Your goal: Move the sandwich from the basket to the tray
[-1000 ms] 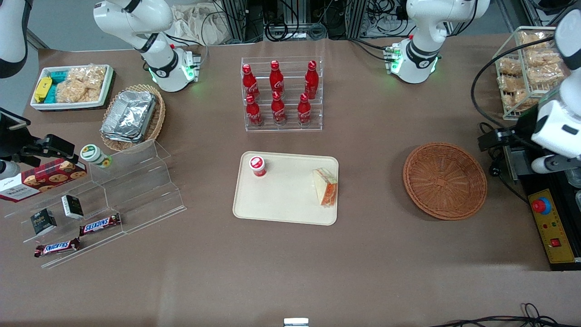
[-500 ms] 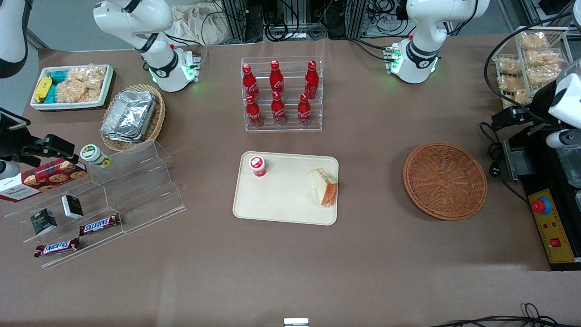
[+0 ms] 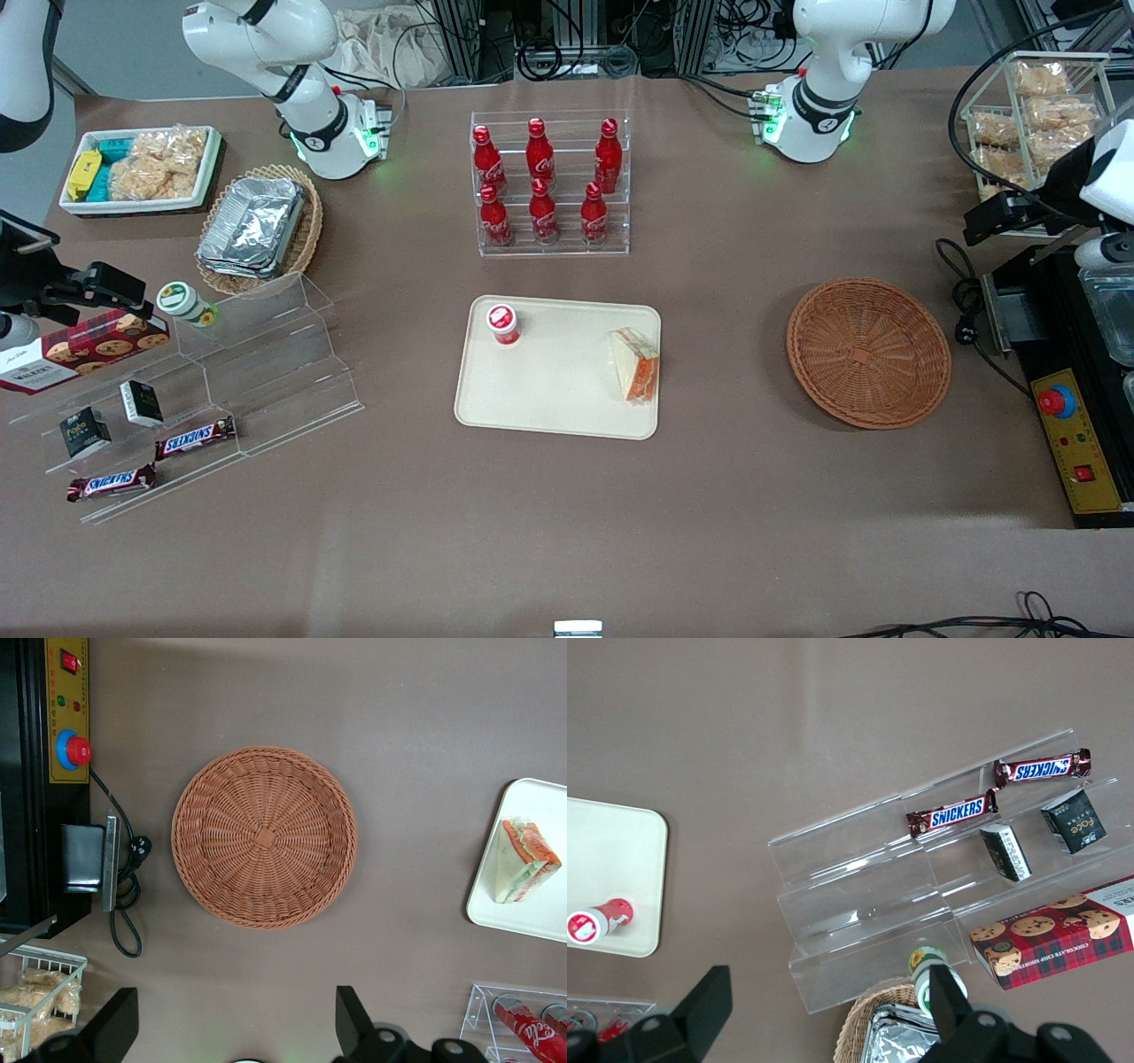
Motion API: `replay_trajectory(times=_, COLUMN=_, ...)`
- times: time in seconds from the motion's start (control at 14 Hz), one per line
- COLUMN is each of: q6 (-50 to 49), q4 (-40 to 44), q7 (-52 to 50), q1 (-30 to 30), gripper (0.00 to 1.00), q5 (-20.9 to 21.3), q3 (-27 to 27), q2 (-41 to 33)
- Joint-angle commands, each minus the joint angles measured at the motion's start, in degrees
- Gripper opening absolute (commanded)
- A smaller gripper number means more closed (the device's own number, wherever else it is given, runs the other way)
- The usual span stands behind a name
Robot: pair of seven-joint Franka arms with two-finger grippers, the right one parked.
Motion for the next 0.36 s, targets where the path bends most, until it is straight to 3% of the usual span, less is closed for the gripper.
replay_trajectory(times=0.0, q6=-0.09, q4=0.29, q7=0.98, q1=0.09, gripper=1.00, q5=-0.65, q3=1.18, q2=-0.56)
replay_trajectory(times=0.29, q6=-0.18, q4=0.64, q7=0.98, q1=0.08, gripper=1.00, q5=-1.09, q3=2.07, q2=-0.64)
